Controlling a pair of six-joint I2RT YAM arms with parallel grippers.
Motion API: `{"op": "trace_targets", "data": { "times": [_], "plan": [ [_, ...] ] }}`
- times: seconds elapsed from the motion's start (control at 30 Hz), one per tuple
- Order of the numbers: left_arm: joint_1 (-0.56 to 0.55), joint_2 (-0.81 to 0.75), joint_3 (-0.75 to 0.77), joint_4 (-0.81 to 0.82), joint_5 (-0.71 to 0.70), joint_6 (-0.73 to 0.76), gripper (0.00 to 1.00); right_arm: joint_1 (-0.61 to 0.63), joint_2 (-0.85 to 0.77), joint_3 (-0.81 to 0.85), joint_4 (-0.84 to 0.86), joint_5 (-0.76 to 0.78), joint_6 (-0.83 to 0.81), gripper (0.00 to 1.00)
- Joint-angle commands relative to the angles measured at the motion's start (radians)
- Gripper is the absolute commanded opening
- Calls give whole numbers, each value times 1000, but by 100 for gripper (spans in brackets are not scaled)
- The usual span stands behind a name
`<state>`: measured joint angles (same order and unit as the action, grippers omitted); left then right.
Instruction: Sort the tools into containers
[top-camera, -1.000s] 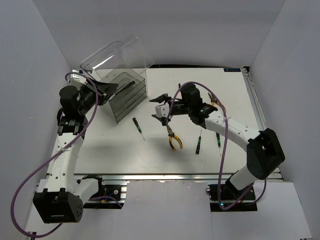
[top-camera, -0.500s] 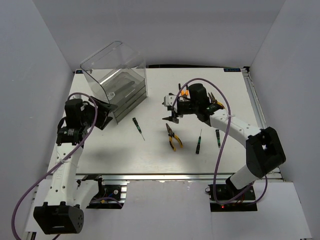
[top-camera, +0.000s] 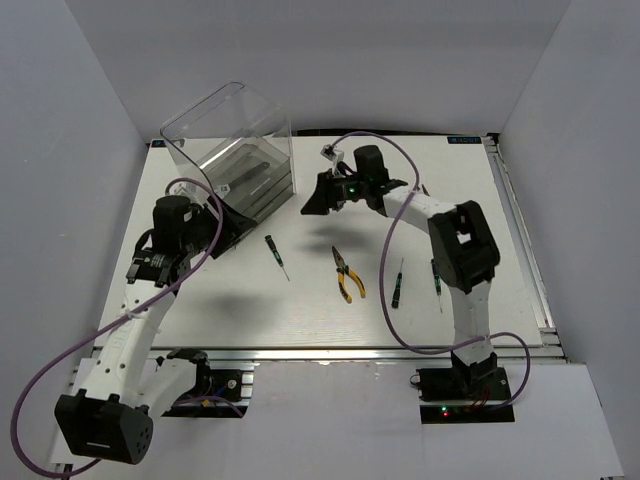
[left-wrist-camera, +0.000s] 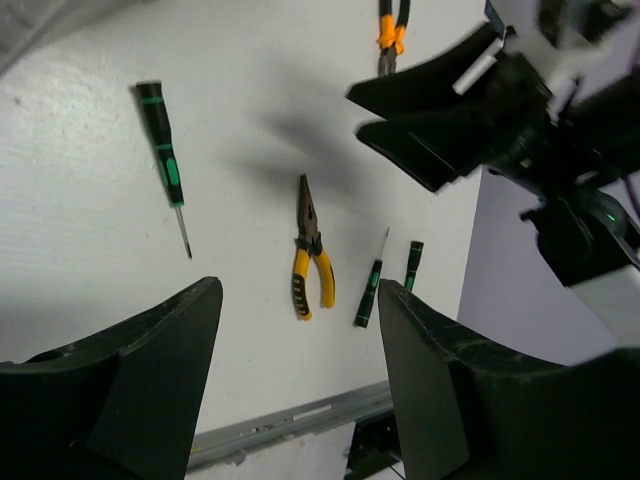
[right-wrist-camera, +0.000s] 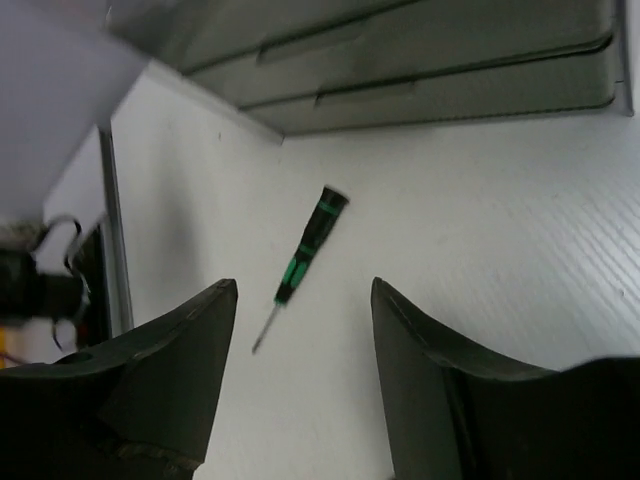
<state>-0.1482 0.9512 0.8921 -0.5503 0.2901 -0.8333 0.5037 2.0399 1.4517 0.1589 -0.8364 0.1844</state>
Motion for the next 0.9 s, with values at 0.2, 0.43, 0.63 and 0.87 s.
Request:
{"op": "trace_targets", "data": {
  "times": [0.2, 0.43, 0.63, 0.87],
  "plan": [
    [-4, -179, 38, 47, -152, 34, 79, 71, 302, 381, 155, 112, 639, 70],
    [-4, -250, 16, -13, -198, -29, 79, 108, 442, 530, 249, 200, 744, 68],
    [-4, -229, 30, -23, -204, -56, 79, 122, 497, 565, 278, 244, 783, 50],
    [-5, -218, 28, -28, -210, -67, 79, 127, 476, 504, 364, 284, 813, 0]
  ]
}}
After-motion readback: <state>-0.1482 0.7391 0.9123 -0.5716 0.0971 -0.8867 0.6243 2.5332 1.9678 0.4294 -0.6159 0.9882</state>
